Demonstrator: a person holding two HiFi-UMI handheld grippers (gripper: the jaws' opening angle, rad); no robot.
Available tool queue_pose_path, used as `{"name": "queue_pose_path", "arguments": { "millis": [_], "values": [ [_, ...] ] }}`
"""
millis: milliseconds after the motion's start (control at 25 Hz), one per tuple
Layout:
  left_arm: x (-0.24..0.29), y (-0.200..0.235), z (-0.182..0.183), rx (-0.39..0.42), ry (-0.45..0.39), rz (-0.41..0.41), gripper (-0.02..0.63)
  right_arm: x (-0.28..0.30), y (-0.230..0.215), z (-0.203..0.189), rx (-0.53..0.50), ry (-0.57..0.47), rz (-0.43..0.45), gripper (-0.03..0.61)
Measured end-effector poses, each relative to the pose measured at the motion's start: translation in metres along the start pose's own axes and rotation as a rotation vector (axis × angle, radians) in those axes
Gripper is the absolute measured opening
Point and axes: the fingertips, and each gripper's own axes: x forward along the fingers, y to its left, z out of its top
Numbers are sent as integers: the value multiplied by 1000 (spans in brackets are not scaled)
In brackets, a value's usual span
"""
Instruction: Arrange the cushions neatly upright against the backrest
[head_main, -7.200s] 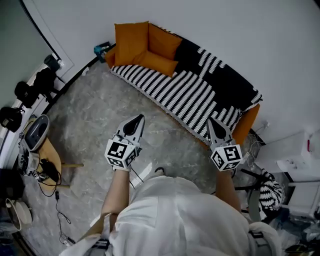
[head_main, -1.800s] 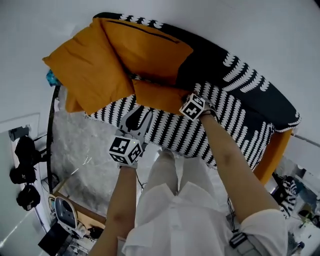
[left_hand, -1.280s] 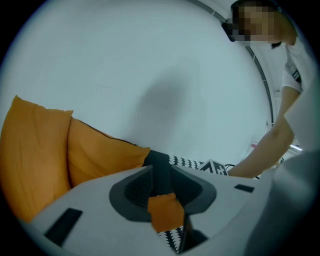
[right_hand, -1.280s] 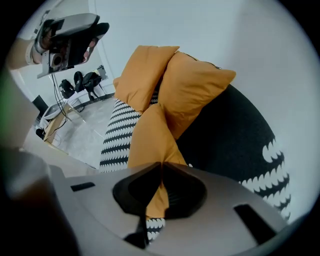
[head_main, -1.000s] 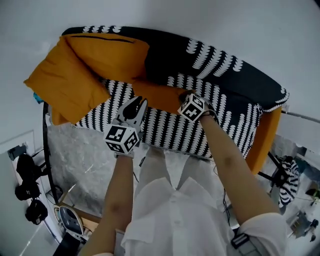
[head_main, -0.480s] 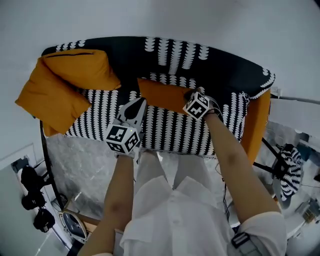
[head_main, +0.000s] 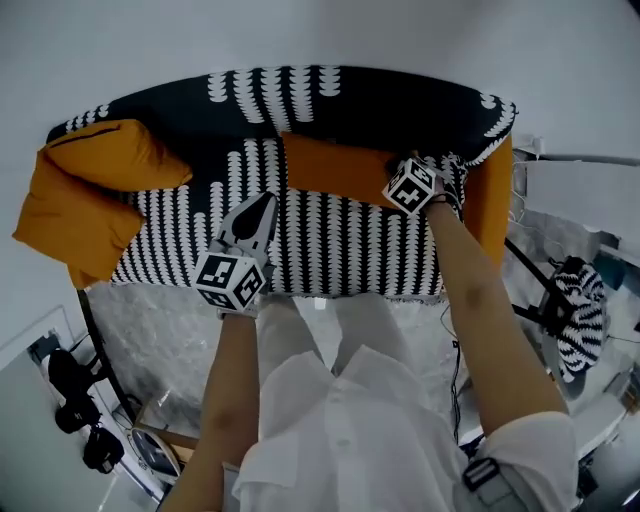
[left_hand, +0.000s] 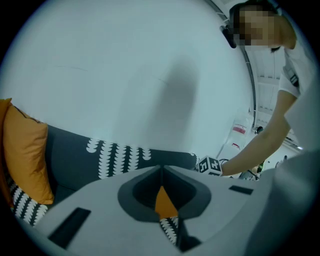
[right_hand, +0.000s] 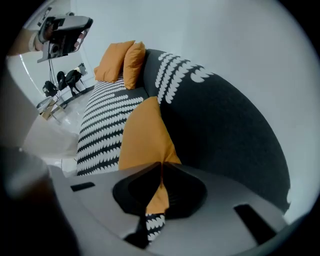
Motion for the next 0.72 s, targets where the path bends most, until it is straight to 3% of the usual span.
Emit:
{"name": "queue_pose_path", "arguments": {
  "millis": [440, 720],
  "values": [
    [96, -105, -26, 6, 45, -79, 29, -36, -109, -156, -43, 62, -102, 25],
    [126, -130, -33, 25, 80, -93, 28, -31, -142, -197, -69, 78, -116, 26]
  ]
}}
